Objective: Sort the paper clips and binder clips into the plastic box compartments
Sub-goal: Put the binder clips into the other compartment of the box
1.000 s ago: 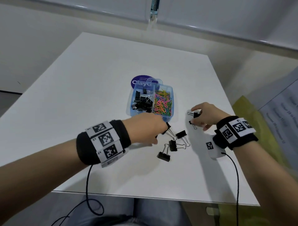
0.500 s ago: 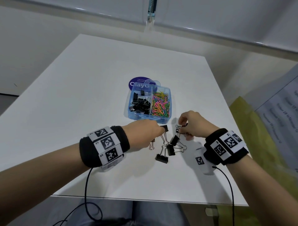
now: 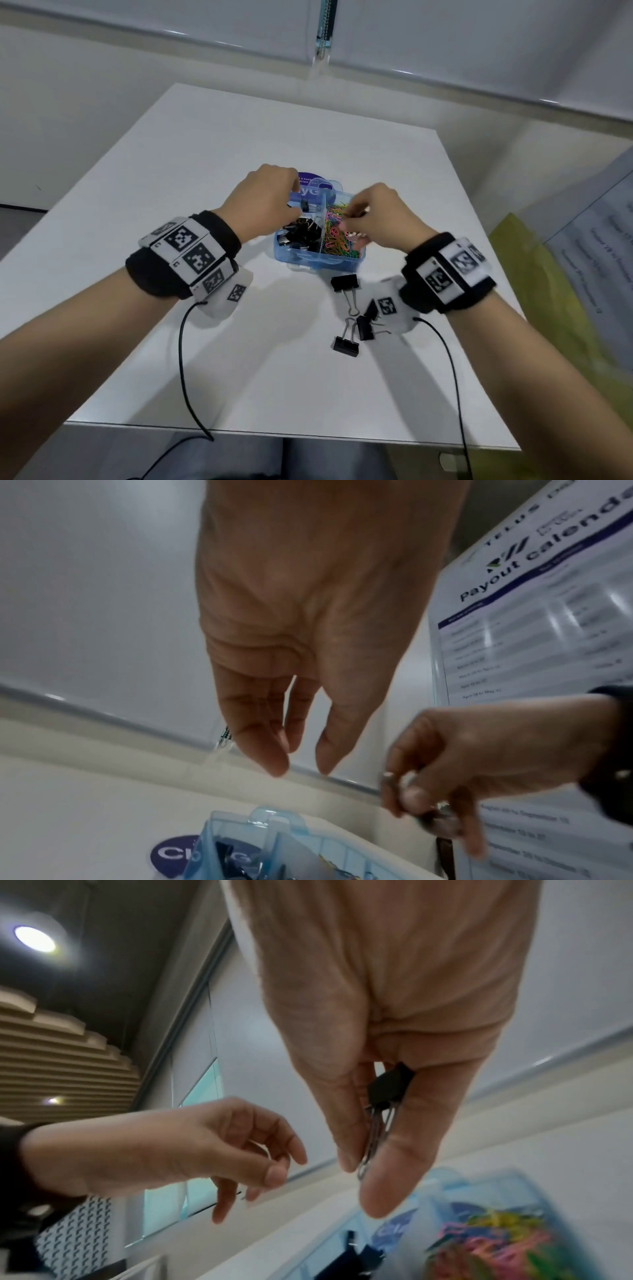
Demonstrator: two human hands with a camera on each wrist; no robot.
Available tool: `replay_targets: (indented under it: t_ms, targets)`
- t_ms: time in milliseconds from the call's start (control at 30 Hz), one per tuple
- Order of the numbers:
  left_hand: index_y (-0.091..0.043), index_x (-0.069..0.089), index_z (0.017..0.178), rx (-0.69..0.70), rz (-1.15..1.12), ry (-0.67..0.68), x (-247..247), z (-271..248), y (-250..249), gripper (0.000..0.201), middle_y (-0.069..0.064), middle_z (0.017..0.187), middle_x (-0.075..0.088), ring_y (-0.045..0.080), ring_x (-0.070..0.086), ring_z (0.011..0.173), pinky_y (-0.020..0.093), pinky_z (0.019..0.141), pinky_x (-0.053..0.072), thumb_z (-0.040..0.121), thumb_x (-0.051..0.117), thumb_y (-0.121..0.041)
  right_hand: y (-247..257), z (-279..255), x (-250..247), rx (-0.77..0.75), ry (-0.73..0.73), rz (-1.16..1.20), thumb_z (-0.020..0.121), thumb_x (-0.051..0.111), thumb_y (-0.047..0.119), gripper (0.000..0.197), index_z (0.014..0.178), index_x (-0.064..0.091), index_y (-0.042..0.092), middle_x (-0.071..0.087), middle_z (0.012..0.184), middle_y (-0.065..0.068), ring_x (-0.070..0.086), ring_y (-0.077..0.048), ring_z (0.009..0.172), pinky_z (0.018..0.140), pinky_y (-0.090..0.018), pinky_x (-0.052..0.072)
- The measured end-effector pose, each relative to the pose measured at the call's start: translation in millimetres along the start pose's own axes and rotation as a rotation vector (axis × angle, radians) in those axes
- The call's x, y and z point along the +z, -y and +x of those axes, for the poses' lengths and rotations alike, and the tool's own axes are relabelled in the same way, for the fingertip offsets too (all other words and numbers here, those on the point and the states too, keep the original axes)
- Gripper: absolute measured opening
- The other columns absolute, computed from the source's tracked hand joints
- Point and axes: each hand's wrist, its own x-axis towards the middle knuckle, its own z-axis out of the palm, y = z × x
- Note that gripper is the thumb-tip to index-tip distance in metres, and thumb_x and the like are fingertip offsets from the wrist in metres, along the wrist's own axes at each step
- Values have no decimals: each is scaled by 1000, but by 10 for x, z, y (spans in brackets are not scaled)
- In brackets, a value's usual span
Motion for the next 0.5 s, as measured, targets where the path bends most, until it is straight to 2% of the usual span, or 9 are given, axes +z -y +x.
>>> replay_targets:
  t_ms: [67,133,233,300,367,433,500]
  targets:
    - [-11,63,92,-10,-15,-6,6,-44,-15,15,6,85,64,27,59,80,32,65,45,80,63,-20,141,147,119,-24,19,33,81,69,0,7,85,64,-4,61,76,-12,62,-13,46,49,-22,57]
    - [-14,60,77,-3,-2,15,-5,-111,-50,3,2,75,62,25,60,72,30,61,43,78,62,-17,223,242,193,-51,8,72,82,68,1,16,97,64,-4,60,89,-14,63,-16,54,51,-25,59]
    - [-12,59,70,66,39,92,-9,-203,-110,8,3,68,63,23,58,67,34,61,47,77,62,-15,201,257,142,-84,-45,29,82,68,4,29,111,63,1,58,108,-13,62,-21,65,50,-24,58]
    - [-10,60,72,170,33,159,15,-264,-174,7,3,68,64,21,55,65,32,61,46,77,63,-14,115,174,27,-109,-99,-87,81,67,3,27,108,65,3,62,107,-11,65,-28,74,61,-33,60]
    - [-11,61,77,307,10,230,71,-320,-267,4,0,75,63,17,52,66,26,60,40,78,63,-15,-30,36,-85,-84,-110,-225,79,64,-2,21,99,68,4,66,101,-13,63,-27,80,74,-43,58]
    - [-12,63,90,428,2,304,166,-370,-392,10,0,89,62,11,50,72,22,65,39,81,64,-19,-224,-139,-155,-10,-74,-368,78,58,-7,20,90,68,5,67,99,-13,60,-24,77,74,-42,56]
    - [-13,63,105,506,12,374,272,-417,-528,22,0,103,60,10,50,79,22,72,40,84,64,-22,-396,-312,-167,96,28,-467,77,59,-7,21,88,64,10,63,101,-13,59,-24,73,65,-36,56]
